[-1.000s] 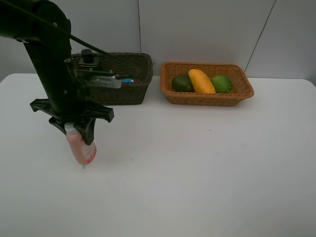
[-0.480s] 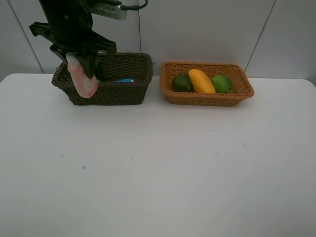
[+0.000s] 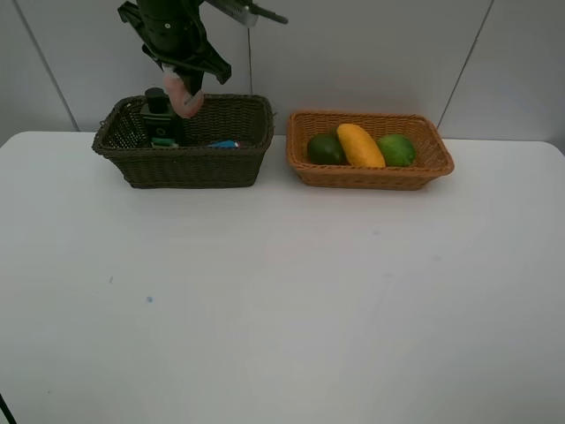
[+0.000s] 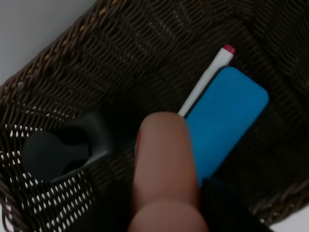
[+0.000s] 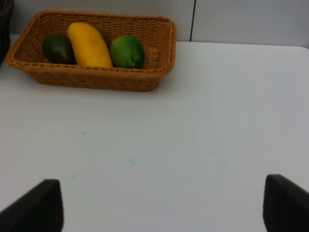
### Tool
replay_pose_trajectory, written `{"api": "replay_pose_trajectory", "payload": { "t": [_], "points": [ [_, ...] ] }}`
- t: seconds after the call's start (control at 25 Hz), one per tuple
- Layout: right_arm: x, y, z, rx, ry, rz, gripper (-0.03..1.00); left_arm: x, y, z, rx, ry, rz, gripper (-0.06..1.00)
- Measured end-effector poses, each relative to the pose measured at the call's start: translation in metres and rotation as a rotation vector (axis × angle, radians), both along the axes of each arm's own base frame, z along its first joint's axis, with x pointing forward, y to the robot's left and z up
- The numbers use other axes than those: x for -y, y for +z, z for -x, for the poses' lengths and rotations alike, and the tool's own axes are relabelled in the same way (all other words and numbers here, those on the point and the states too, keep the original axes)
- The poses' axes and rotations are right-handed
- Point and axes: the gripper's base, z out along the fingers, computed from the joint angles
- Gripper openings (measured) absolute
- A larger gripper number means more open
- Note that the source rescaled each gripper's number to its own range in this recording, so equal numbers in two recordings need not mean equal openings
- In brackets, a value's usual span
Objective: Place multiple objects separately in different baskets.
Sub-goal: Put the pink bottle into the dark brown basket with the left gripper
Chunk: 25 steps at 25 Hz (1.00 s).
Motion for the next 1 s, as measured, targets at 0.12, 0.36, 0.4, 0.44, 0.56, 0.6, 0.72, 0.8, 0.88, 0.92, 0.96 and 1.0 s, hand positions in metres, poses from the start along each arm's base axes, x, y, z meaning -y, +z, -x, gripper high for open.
{"api": "replay_pose_trajectory", "payload": {
  "t": [0.12, 0.36, 0.4, 0.44, 0.56, 0.6, 0.72, 0.8, 0.88, 0.92, 0.96, 1.0],
  "points": [
    [0.0, 0.0, 0.0, 0.0, 0.0, 0.0, 0.99, 0.001, -0.019, -0.01, 0.007, -0.025, -0.02, 0.29],
    [0.0, 0.0, 0.0, 0.0, 0.0, 0.0, 0.99, 0.003, -0.052, -0.024, 0.01, -0.052, -0.037, 0.29],
    [0.0, 0.0, 0.0, 0.0, 0.0, 0.0, 0.99, 0.003, -0.056, -0.026, 0.01, -0.055, -0.038, 0.29],
    [0.0, 0.0, 0.0, 0.0, 0.0, 0.0, 0.99, 0.003, -0.06, -0.027, 0.01, -0.057, -0.037, 0.29],
    [0.0, 0.0, 0.0, 0.0, 0.0, 0.0, 0.99, 0.003, -0.064, -0.029, 0.011, -0.058, -0.041, 0.29],
    [0.0, 0.0, 0.0, 0.0, 0.0, 0.0, 0.99, 0.003, -0.065, -0.029, 0.013, -0.06, -0.04, 0.29],
    [0.0, 0.0, 0.0, 0.0, 0.0, 0.0, 0.99, 0.004, -0.065, -0.03, 0.02, -0.062, -0.035, 0.29],
    [0.0, 0.0, 0.0, 0.0, 0.0, 0.0, 0.99, 0.004, -0.065, -0.03, 0.019, -0.062, -0.027, 0.29],
    [0.0, 0.0, 0.0, 0.0, 0.0, 0.0, 0.99, 0.005, -0.065, -0.029, 0.013, -0.058, -0.013, 0.34],
    [0.0, 0.0, 0.0, 0.0, 0.0, 0.0, 0.99, 0.006, -0.065, -0.029, 0.011, -0.056, 0.001, 0.49],
    [0.0, 0.0, 0.0, 0.0, 0.0, 0.0, 0.99, 0.007, -0.065, -0.029, 0.007, -0.052, 0.015, 0.65],
    [0.0, 0.0, 0.0, 0.0, 0.0, 0.0, 0.99, 0.007, -0.066, -0.028, 0.004, -0.05, 0.024, 0.8]
  ]
}}
